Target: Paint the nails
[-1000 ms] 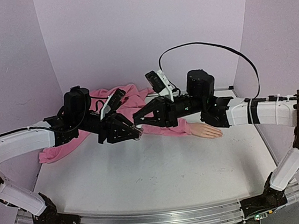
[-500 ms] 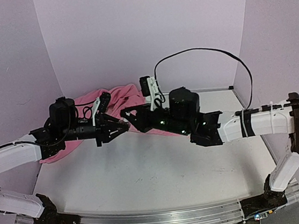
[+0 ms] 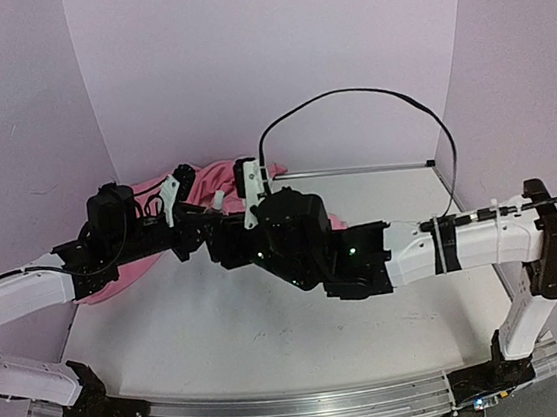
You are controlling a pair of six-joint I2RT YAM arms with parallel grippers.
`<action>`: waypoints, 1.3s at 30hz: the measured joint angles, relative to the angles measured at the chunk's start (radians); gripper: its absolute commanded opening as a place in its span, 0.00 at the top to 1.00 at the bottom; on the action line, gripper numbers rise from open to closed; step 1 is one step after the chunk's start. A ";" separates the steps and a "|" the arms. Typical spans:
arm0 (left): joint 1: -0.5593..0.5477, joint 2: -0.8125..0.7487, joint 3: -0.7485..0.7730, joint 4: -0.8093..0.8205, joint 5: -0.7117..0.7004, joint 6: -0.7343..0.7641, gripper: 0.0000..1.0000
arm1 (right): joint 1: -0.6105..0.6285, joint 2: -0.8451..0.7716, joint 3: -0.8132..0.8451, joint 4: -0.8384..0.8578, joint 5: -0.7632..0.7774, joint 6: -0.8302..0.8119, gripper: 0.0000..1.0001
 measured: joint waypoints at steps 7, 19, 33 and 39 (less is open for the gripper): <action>0.024 0.047 0.012 0.018 -0.014 -0.026 1.00 | -0.114 -0.239 -0.122 -0.068 -0.352 -0.117 0.06; 0.021 0.235 0.181 0.030 0.599 -0.134 1.00 | -0.466 -0.298 -0.206 -0.056 -1.193 -0.261 0.34; -0.005 0.280 0.200 0.029 0.834 -0.181 1.00 | -0.452 -0.184 -0.225 0.164 -1.500 -0.178 0.65; -0.005 0.280 0.199 0.029 0.838 -0.181 1.00 | -0.444 -0.158 -0.220 0.203 -1.519 -0.155 0.71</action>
